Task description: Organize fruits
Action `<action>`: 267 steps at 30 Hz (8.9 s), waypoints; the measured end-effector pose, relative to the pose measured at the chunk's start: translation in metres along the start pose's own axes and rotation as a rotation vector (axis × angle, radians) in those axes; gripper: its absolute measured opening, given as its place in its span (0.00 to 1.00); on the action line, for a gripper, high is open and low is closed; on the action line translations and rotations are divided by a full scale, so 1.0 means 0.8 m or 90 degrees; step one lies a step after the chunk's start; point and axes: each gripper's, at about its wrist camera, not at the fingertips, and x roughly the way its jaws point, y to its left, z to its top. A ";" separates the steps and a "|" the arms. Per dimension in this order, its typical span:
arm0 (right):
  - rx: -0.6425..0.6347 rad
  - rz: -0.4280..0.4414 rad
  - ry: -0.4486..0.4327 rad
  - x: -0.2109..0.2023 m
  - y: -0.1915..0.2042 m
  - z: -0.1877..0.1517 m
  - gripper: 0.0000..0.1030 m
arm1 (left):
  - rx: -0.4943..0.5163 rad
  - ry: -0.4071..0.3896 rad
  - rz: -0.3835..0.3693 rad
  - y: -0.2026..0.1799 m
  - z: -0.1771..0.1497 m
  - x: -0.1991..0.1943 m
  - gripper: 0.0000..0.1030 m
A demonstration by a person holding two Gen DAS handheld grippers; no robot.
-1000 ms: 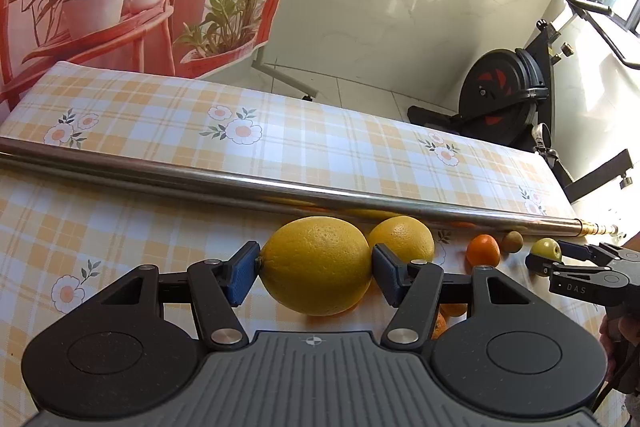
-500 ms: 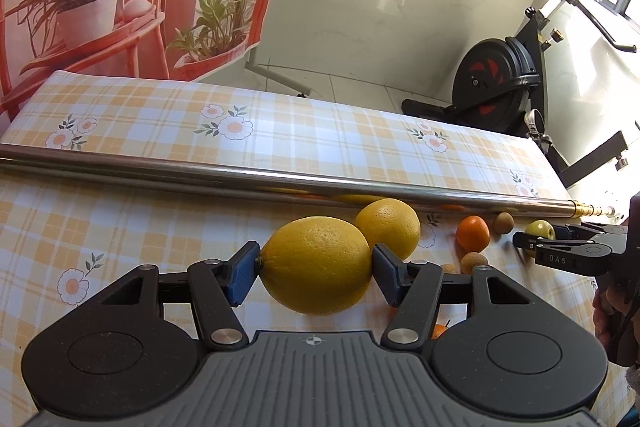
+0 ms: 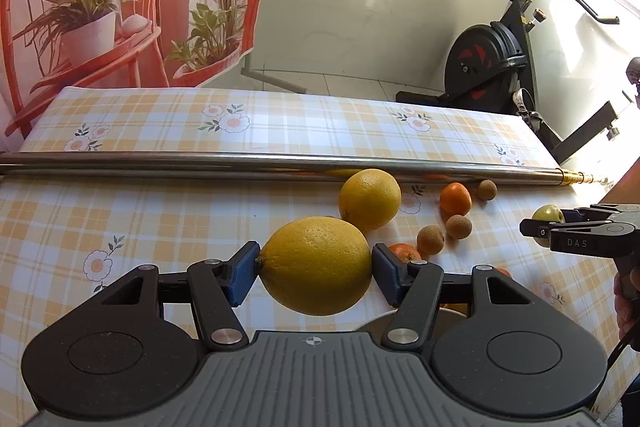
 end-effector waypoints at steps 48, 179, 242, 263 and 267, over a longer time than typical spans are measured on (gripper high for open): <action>-0.040 0.126 0.064 -0.095 0.144 -0.098 0.42 | 0.040 0.113 0.051 -0.043 -0.103 -0.051 0.62; 0.061 0.060 -0.043 -0.051 0.011 -0.019 0.49 | 0.088 -0.037 0.028 0.009 0.013 0.022 0.74; 0.081 0.059 -0.043 0.068 -0.008 0.027 0.24 | 0.098 -0.017 -0.066 0.001 -0.027 -0.001 0.37; 0.035 0.085 -0.141 -0.080 0.066 -0.023 0.24 | 0.083 -0.035 -0.057 -0.003 -0.044 -0.046 0.37; 0.030 0.092 -0.140 -0.091 0.069 -0.028 0.24 | 0.091 -0.029 -0.057 -0.004 -0.048 -0.049 0.37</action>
